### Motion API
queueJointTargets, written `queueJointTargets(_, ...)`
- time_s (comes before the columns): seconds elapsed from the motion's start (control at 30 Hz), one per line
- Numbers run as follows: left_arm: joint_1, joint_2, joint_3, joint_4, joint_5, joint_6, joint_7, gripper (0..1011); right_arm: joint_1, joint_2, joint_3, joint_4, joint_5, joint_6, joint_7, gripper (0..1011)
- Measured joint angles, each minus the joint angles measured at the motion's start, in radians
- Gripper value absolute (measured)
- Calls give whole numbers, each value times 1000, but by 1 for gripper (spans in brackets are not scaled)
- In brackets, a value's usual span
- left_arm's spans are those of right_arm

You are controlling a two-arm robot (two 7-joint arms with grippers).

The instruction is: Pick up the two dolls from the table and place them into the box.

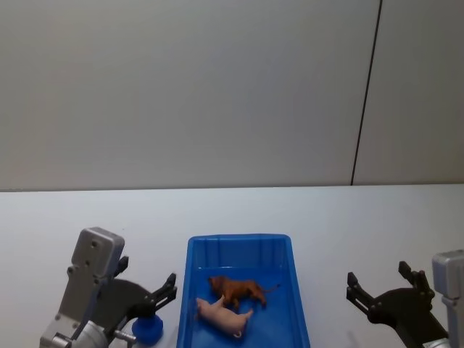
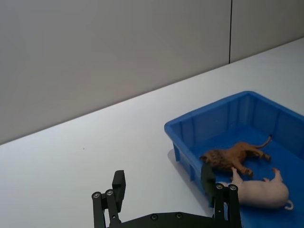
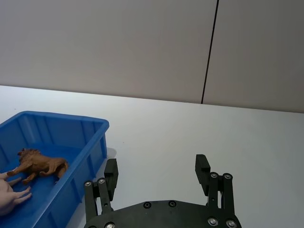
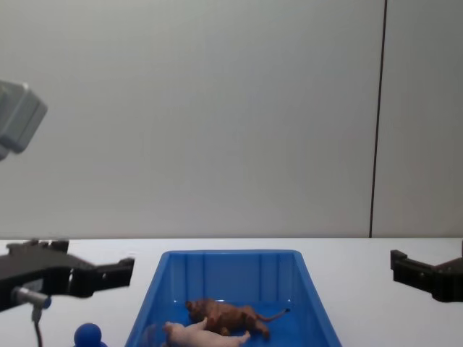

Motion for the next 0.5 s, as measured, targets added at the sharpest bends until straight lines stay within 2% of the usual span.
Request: queueJointTargets(0.5, -1, 0, -11, 65, -14, 47, -28, 1001, -1, 0, 0, 0, 0, 0, -1, 1001)
